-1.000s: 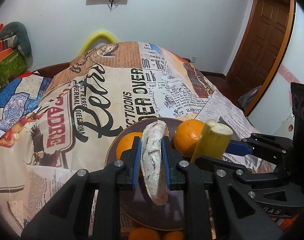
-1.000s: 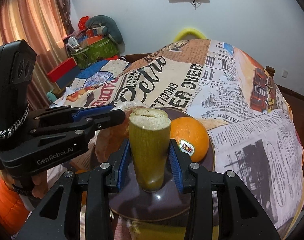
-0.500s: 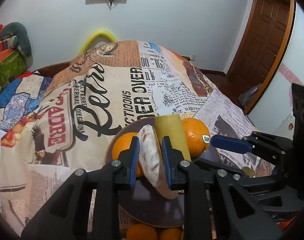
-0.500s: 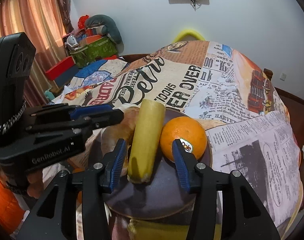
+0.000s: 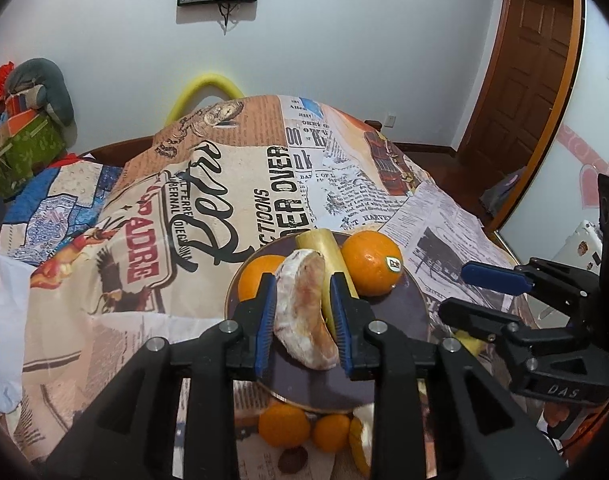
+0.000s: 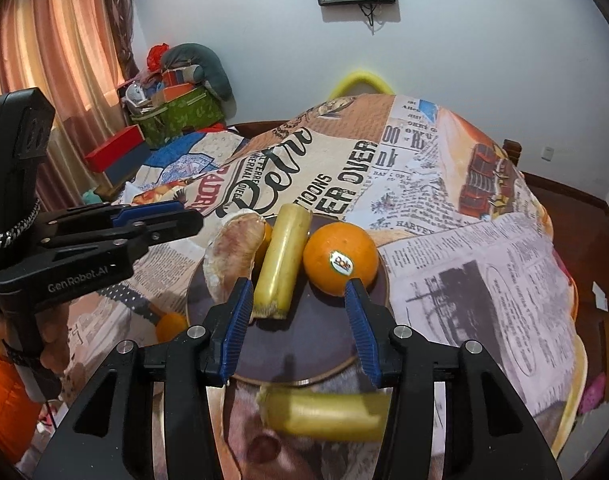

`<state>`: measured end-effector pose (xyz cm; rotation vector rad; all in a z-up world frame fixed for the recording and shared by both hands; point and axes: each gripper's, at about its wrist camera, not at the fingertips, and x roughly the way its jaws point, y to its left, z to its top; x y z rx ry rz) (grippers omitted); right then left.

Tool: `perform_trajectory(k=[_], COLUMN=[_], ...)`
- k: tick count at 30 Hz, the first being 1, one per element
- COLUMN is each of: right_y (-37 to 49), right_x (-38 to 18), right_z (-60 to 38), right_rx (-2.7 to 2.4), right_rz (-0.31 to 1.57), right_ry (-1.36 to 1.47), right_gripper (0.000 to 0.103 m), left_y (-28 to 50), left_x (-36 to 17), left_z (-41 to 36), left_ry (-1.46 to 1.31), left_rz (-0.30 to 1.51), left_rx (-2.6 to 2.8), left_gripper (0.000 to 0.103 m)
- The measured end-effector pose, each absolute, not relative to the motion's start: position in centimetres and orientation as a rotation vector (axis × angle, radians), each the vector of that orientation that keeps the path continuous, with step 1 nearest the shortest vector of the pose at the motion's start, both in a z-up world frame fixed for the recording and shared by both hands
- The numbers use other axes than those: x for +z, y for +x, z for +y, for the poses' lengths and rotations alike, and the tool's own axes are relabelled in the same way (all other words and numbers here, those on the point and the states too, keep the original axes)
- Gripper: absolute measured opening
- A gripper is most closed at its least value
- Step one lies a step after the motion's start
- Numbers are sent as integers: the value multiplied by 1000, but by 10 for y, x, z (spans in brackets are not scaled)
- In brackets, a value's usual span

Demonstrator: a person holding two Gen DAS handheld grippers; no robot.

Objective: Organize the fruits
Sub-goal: 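Lower the pomelo segment and yellow cylinder onto the plate and open both tools, then grasp the long yellow cylinder on the spread with the right tool and lift it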

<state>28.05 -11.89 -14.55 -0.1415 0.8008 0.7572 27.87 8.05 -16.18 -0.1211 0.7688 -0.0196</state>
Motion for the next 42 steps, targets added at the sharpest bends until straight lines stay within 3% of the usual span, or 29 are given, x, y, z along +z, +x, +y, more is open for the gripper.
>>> perform_trajectory(k=[5,10,14,20,23,31,42], right_y=[269,260,253,250,249,250,258], right_x=[-145,-155,-168,-192,-197,-200,-203], right_z=[-129,-138,-145,-141,-135,-138,-189], right_rx=[740,714,691,661,640,603,584], right_rz=[807,832,865,921,904,862,974], right_ry=[-140,-143,-137,-162,-205,-278,-141], right_gripper=[46,54,73,76,83,83,72], left_y=[260,240,225,214,211,210,220], left_x=[-157,-159,-167,-190,-201,-221,-236], left_z=[77,75,77,86,92,91,88], left_ry=[-111,-85,-78,-89,-113,-134,-148], left_rz=[774,788,811,871,901,949,965], left_rx=[-16,-3,2,18,24,13,7], left_gripper=[29,42,45,46,46,46,46])
